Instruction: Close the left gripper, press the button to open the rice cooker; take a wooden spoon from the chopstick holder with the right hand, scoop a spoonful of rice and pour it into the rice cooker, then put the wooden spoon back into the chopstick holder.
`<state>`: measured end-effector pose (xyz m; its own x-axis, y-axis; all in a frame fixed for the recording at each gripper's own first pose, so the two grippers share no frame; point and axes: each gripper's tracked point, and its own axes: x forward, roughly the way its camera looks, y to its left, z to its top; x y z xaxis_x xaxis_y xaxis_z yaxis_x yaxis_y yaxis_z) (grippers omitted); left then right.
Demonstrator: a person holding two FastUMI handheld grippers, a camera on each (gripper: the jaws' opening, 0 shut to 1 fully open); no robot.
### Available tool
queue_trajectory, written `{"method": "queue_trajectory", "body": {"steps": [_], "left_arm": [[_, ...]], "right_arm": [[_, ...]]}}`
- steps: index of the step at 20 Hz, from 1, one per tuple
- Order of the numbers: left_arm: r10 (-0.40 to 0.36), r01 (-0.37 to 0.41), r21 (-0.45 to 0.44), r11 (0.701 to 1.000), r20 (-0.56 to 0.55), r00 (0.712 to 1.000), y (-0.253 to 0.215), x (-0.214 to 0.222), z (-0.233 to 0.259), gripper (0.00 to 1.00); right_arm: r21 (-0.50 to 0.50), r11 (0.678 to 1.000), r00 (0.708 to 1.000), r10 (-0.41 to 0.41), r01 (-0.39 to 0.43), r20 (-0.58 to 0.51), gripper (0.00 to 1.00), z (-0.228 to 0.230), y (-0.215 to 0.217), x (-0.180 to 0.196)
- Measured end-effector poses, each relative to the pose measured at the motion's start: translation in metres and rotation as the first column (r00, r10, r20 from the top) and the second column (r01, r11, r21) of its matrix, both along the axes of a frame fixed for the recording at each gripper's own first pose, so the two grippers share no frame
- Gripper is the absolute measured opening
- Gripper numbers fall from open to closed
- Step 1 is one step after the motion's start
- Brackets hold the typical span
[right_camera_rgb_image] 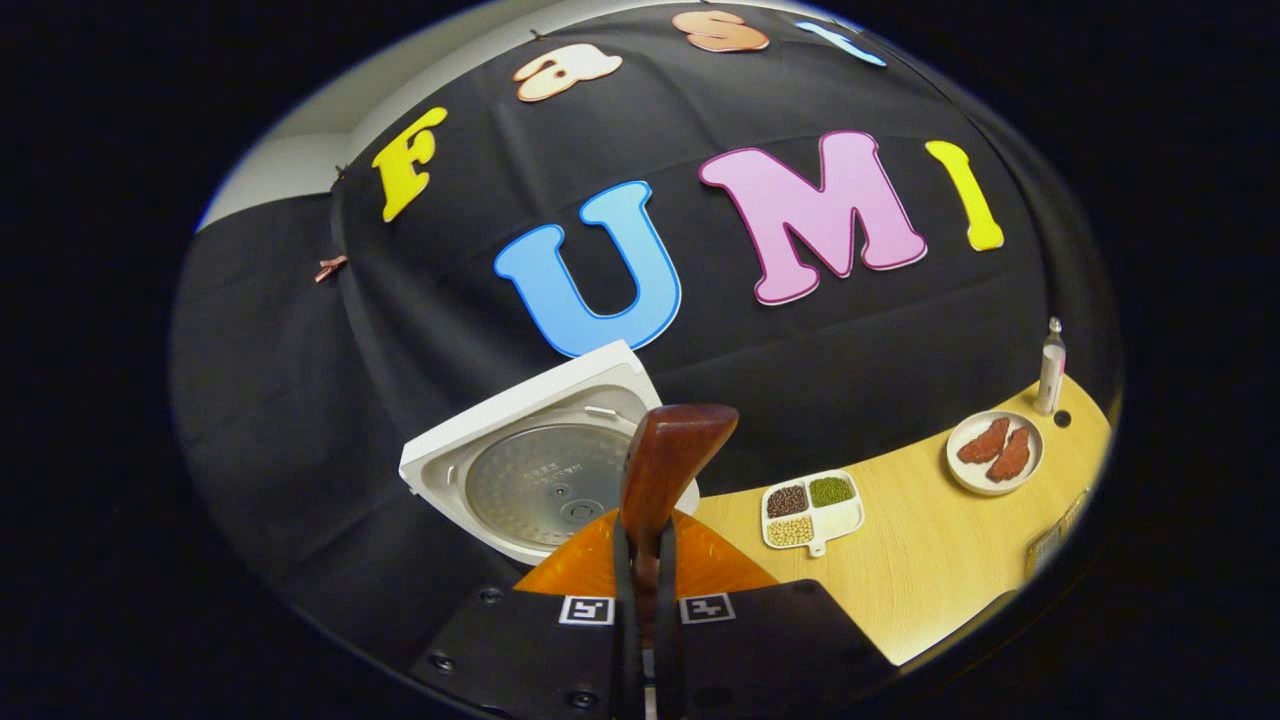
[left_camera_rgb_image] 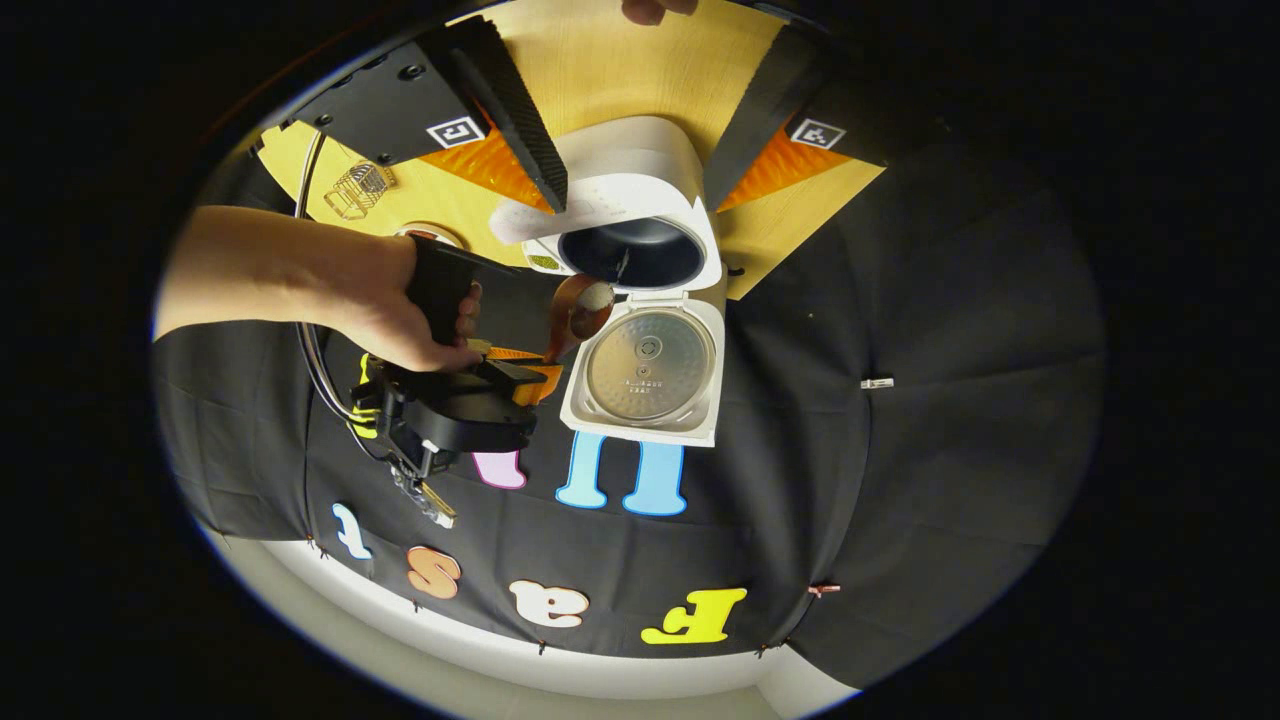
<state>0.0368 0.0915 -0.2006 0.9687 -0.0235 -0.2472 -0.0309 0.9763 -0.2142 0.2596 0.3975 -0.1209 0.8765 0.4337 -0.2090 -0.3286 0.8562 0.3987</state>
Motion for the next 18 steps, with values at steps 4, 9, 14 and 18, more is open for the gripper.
{"method": "queue_trajectory", "body": {"steps": [4, 9, 14, 18], "left_arm": [[0.008, -0.009, -0.012, 1.000, -0.010, 1.000, 0.001, -0.004, -0.006, 0.95], [0.012, -0.012, -0.025, 1.000, -0.017, 1.000, 0.001, -0.007, -0.014, 0.95], [0.027, -0.028, -0.039, 0.999, -0.021, 0.999, 0.007, -0.009, -0.016, 0.95], [0.029, -0.030, -0.036, 0.999, -0.027, 0.999, 0.008, -0.011, -0.017, 0.95]], "right_arm": [[-0.098, 0.994, 0.998, 0.052, -0.048, 0.039, 0.09, -0.011, 0.016, 0.002], [-0.208, 0.973, 0.988, 0.119, -0.097, 0.094, 0.09, -0.018, 0.032, -0.002], [-0.346, 0.928, 0.964, 0.207, -0.140, 0.164, 0.13, -0.020, 0.047, -0.008], [-0.495, 0.851, 0.916, 0.324, -0.172, 0.238, 0.09, -0.018, 0.064, -0.020]]}}
